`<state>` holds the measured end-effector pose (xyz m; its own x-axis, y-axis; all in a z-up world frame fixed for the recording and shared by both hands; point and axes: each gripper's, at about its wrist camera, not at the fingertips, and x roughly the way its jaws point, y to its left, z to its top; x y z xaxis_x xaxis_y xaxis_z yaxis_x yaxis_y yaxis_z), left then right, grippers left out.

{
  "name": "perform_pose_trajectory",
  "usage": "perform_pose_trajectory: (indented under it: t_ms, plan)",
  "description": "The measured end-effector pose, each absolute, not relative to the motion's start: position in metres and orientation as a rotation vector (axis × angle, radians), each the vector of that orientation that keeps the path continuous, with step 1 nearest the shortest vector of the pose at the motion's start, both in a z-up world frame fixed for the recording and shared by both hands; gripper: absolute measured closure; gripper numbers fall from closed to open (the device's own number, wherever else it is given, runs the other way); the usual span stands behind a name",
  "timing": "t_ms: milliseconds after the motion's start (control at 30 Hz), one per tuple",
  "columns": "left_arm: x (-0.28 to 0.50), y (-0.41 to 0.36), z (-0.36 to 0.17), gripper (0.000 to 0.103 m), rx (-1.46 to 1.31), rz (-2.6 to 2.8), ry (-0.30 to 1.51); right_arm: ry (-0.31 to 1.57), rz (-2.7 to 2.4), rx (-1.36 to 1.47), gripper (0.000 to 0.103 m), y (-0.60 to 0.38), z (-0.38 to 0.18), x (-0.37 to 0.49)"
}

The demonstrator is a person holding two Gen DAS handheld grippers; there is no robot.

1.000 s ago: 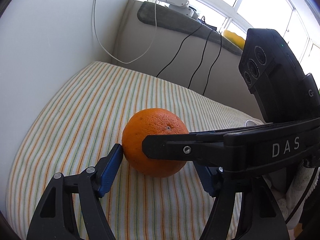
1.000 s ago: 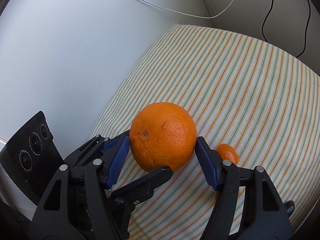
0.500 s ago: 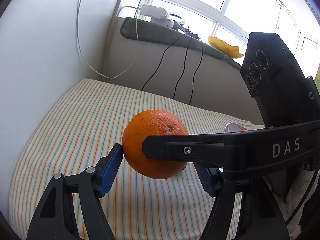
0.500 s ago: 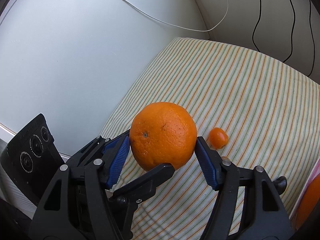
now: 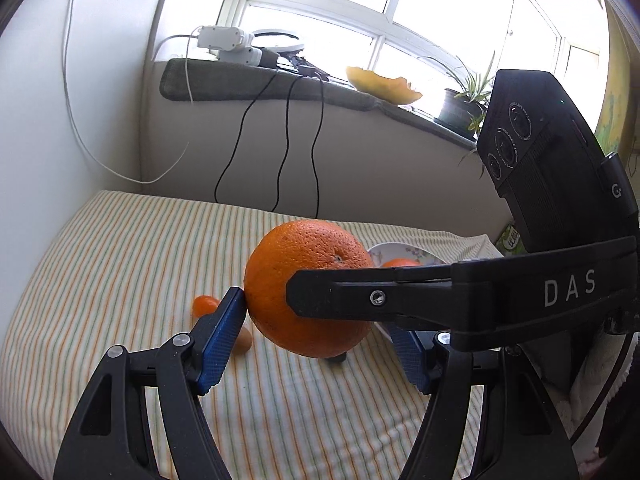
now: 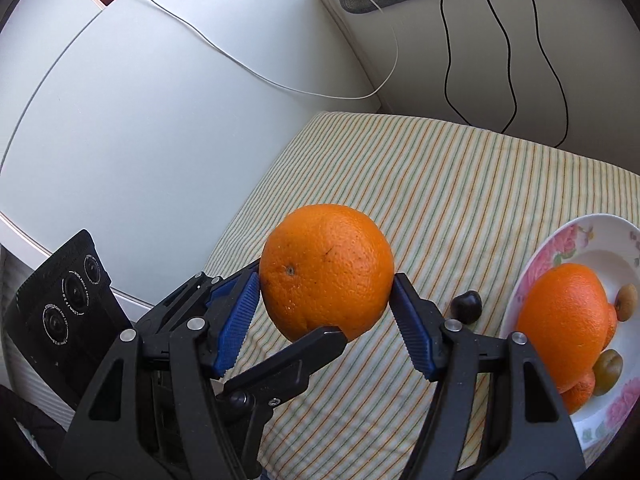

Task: Organize fruits
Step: 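Lift the large orange and carry it over the white plate, lowering it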

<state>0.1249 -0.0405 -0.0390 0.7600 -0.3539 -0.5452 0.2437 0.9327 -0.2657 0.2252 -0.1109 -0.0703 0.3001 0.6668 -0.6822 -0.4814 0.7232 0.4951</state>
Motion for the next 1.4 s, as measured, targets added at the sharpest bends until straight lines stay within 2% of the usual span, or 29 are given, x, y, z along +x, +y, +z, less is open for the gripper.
perform_pose_trajectory:
  t_ms: [867,1400]
  plan:
    - [0.16,-0.205,-0.038,0.034,-0.011,-0.543,0.673,0.919,0.555,0.352,0.033,-0.293,-0.057,0.207]
    - [0.176,-0.229,-0.059,0.034,-0.002,-0.559,0.751,0.964,0.521,0.423,0.033,-0.338,-0.085,0.226]
